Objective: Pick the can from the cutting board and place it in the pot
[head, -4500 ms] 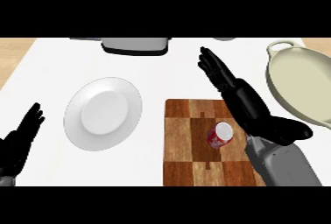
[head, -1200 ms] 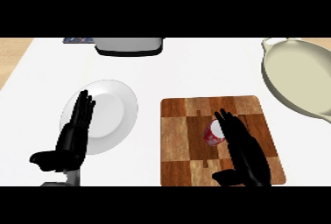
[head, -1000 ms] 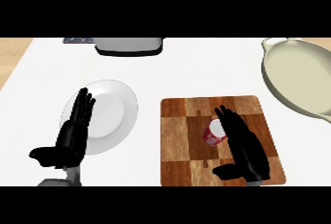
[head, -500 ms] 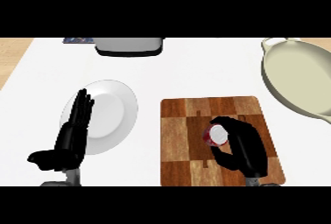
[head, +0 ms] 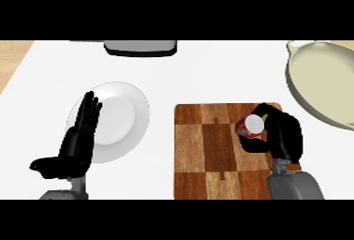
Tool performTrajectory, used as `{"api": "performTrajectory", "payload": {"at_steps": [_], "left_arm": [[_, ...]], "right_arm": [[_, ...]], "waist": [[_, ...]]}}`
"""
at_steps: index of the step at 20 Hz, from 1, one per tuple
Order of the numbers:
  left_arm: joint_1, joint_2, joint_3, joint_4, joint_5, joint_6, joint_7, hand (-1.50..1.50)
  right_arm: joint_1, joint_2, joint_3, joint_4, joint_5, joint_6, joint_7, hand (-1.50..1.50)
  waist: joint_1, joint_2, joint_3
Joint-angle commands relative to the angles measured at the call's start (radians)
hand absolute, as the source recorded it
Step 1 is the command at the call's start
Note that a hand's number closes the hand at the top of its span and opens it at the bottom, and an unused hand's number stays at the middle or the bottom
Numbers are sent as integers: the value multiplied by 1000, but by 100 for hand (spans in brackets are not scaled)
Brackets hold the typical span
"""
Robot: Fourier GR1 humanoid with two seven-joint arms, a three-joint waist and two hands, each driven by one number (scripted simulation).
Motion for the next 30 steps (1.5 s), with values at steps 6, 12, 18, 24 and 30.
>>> {"api": "performTrajectory", "payload": {"at_steps": [6,12,18,24,30], "left_arm": [[-33,3,-19,-20,-3,-20,-9,0],[-62,-15,-69,-16,-16,-38,6,0],[-100,-24,-91,-9,-24,-47,14,0],[-102,-29,-110,-2,-30,-55,18,0],[-111,-35,-92,26,-31,-40,17,0]], "right_arm": [[-252,-99,-364,181,71,16,450,150],[-488,-271,-448,321,239,32,666,150],[-646,-393,-476,505,415,85,838,150],[-761,-442,-524,647,548,96,957,150],[-841,-478,-570,765,657,97,1021,150]], "waist": [[74,44,-4],[148,52,-4],[186,61,-2],[203,57,1],[171,49,3]]}}
